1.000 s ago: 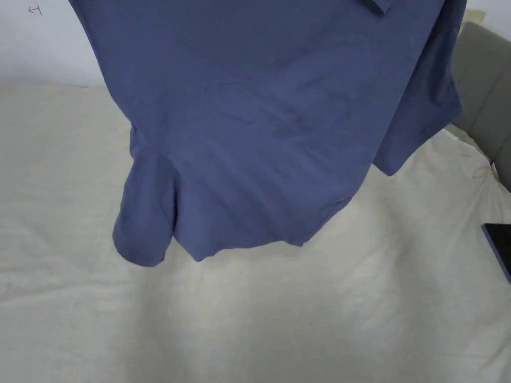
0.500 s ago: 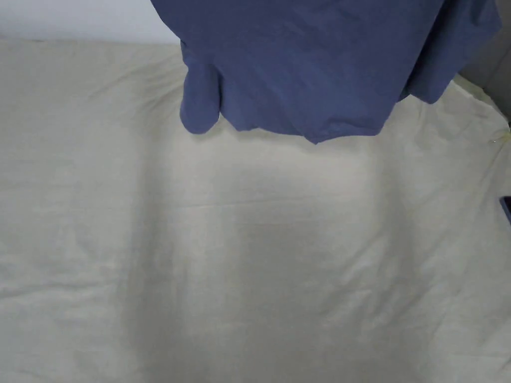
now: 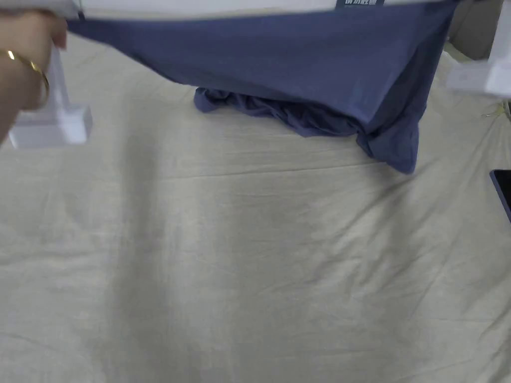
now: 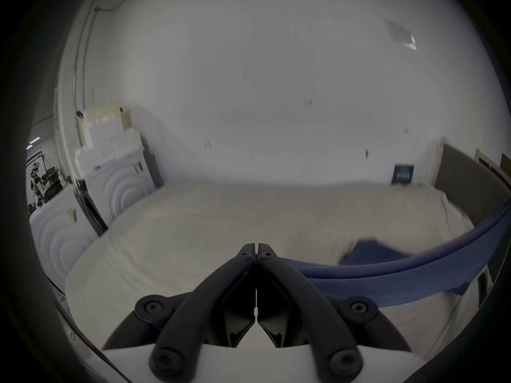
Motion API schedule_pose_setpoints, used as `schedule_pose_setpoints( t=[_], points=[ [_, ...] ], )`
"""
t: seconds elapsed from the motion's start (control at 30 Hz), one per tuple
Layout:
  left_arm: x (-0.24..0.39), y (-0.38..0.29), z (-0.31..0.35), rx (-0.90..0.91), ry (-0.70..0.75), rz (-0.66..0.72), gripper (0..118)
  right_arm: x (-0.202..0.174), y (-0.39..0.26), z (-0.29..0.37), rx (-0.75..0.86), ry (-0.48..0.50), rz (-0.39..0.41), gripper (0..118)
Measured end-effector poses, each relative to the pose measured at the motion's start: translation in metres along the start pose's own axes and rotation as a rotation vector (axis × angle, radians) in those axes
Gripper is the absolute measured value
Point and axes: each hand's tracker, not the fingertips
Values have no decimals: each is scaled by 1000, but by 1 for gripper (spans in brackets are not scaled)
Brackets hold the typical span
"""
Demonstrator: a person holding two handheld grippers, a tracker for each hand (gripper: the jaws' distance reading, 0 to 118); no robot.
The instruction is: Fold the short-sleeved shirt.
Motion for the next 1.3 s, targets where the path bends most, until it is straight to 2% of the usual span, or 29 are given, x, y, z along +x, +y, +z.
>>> schedule_pose_setpoints(
  t=[0.17, 0.3, 0.37, 0.5, 0.57, 0.6, 0.8, 0.93, 1.07, 1.1, 1.13, 1.17, 1.2, 1.23, 1.27, 1.3],
  points=[
    [-6, -93, -5, -148, -27, -12, 0, 15, -97, -22, -142, 27, -23, 3],
    [-24, -163, 15, -242, -87, 80, 0, 32, -189, -24, -276, 48, -19, 3],
    [-34, -196, 31, -286, -90, 67, 0, 41, -231, -18, -347, 55, -17, 3],
    [-56, -246, 72, -293, -90, 54, 0, 62, -307, 17, -425, 85, -99, 3],
    [-70, -265, 91, -311, -95, 106, 0, 73, -336, 36, -444, 118, -165, 3],
    [-77, -273, 101, -322, -108, 119, 0, 78, -348, 43, -469, 132, -172, 3],
    [-108, -312, 152, -353, -99, 96, 0, 91, -391, 91, -486, 194, -101, 3],
    [-128, -332, 170, -390, -74, 121, 0, 81, -398, 122, -490, 264, 61, 3],
    [-138, -340, 178, -413, -66, 168, 0, 69, -404, 136, -493, 293, 173, 3],
    [-139, -340, 180, -409, -70, 179, 10, 67, -406, 137, -489, 283, 176, 3],
    [-138, -339, 182, -405, -68, 186, 33, 66, -406, 138, -481, 283, 177, 7],
    [-139, -336, 183, -405, -70, 192, 60, 66, -405, 138, -472, 282, 172, 17],
    [-138, -332, 184, -407, -47, 184, 86, 66, -403, 140, -473, 280, 169, 34],
    [-142, -328, 186, -400, -37, 186, 114, 67, -399, 141, -473, 265, 169, 66],
    [-145, -324, 187, -386, -35, 197, 118, 68, -396, 143, -465, 256, 170, 87],
    [-149, -317, 190, -360, -37, 221, 118, 70, -390, 145, -450, 238, 176, 100]
  ],
)
